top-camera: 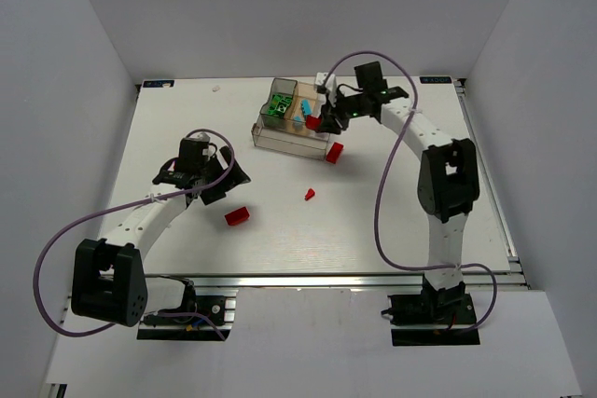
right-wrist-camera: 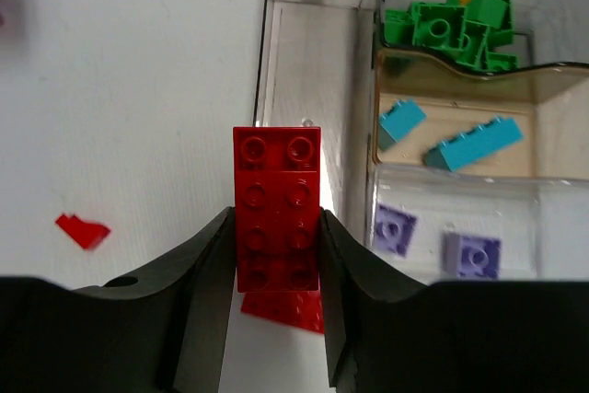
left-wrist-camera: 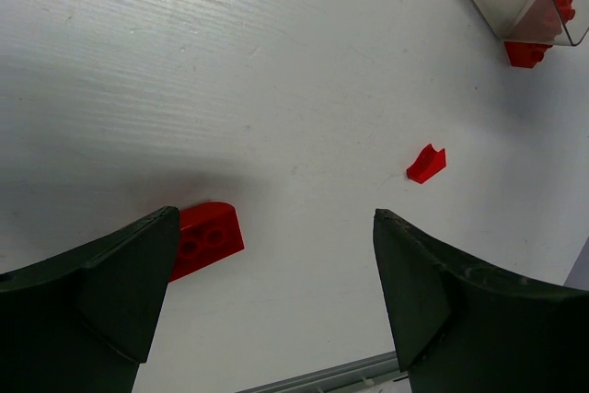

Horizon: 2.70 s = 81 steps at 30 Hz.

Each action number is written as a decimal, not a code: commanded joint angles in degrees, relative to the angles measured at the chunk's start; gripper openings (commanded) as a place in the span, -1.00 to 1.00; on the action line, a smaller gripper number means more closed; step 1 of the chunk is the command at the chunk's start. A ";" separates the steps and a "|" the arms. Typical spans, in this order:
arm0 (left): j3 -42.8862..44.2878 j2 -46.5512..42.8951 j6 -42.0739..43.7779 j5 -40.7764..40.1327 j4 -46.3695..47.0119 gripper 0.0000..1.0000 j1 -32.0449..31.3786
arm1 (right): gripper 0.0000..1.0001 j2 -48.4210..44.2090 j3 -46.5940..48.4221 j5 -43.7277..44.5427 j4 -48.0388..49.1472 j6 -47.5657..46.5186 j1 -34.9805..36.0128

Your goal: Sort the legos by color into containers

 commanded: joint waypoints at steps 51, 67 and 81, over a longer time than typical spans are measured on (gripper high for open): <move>47.80 43.88 6.44 -15.08 -14.02 0.44 4.63 | 0.23 -18.00 -23.56 1.27 22.88 27.13 -6.50; 46.04 46.08 7.93 -13.32 -13.06 0.29 4.63 | 0.23 -18.27 -24.61 1.44 22.53 27.22 -7.20; 47.45 48.19 8.46 -12.44 -12.62 -0.07 4.63 | 0.22 -18.35 -23.47 2.32 19.10 25.46 -7.12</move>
